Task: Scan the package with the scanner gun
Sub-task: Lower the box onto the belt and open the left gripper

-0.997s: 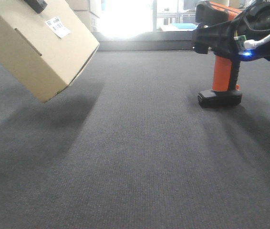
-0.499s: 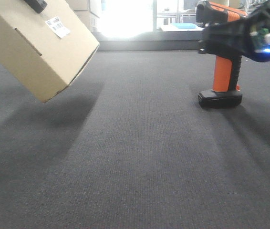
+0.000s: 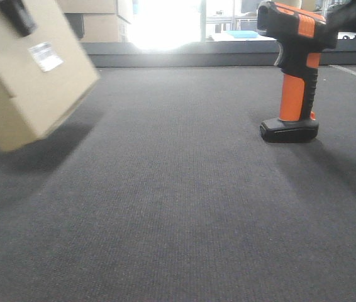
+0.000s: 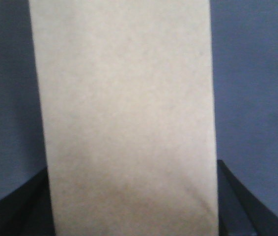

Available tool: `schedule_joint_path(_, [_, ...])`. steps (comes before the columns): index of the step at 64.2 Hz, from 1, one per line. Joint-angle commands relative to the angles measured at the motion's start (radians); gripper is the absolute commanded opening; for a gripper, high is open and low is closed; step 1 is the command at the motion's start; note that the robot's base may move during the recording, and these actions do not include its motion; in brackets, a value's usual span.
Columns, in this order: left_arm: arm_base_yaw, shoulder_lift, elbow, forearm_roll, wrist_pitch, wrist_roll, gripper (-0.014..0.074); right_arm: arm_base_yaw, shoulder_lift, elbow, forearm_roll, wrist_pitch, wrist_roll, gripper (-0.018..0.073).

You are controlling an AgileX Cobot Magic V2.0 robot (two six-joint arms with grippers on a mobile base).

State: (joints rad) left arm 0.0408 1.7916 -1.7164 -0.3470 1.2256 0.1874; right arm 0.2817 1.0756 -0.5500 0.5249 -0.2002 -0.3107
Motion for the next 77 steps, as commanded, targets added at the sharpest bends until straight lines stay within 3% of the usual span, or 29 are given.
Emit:
schedule_joint_path(1, [-0.008, -0.03, -0.035, 0.077, -0.005, -0.028, -0.0111, -0.008, -0.094, 0.005, -0.008, 0.016, -0.051, -0.0151])
schedule_joint_path(11, [-0.008, -0.03, -0.053, 0.19, -0.005, -0.039, -0.0111, -0.034, -0.216, 0.005, -0.008, 0.039, -0.123, -0.0151])
schedule_joint_path(22, [-0.008, -0.014, -0.053, 0.297, -0.005, -0.04, -0.0111, -0.128, -0.317, 0.005, -0.008, 0.134, -0.18, -0.0151])
schedule_joint_path(35, [-0.008, 0.026, -0.053, 0.314, -0.005, -0.041, -0.0111, -0.258, -0.392, 0.005, -0.054, 0.232, -0.18, -0.0151])
schedule_joint_path(48, [-0.008, 0.058, -0.051, 0.314, -0.005, -0.056, -0.0105, -0.27, -0.4, 0.005, -0.075, 0.241, -0.18, -0.0151])
schedule_joint_path(54, [-0.006, 0.076, -0.051, 0.316, -0.005, -0.058, -0.0015, -0.27, -0.4, 0.005, -0.075, 0.239, -0.18, -0.0151])
schedule_joint_path(58, [-0.006, 0.08, -0.051, 0.316, -0.005, -0.059, 0.0097, -0.27, -0.4, 0.005, -0.075, 0.237, -0.18, -0.0151])
schedule_joint_path(70, [-0.006, 0.076, -0.051, 0.316, -0.005, -0.059, 0.0618, -0.27, -0.4, 0.005, -0.075, 0.237, -0.18, -0.0151])
schedule_joint_path(77, [-0.006, 0.056, -0.051, 0.331, -0.005, -0.06, 0.0538, -0.27, -0.4, 0.005, -0.075, 0.235, -0.18, -0.0151])
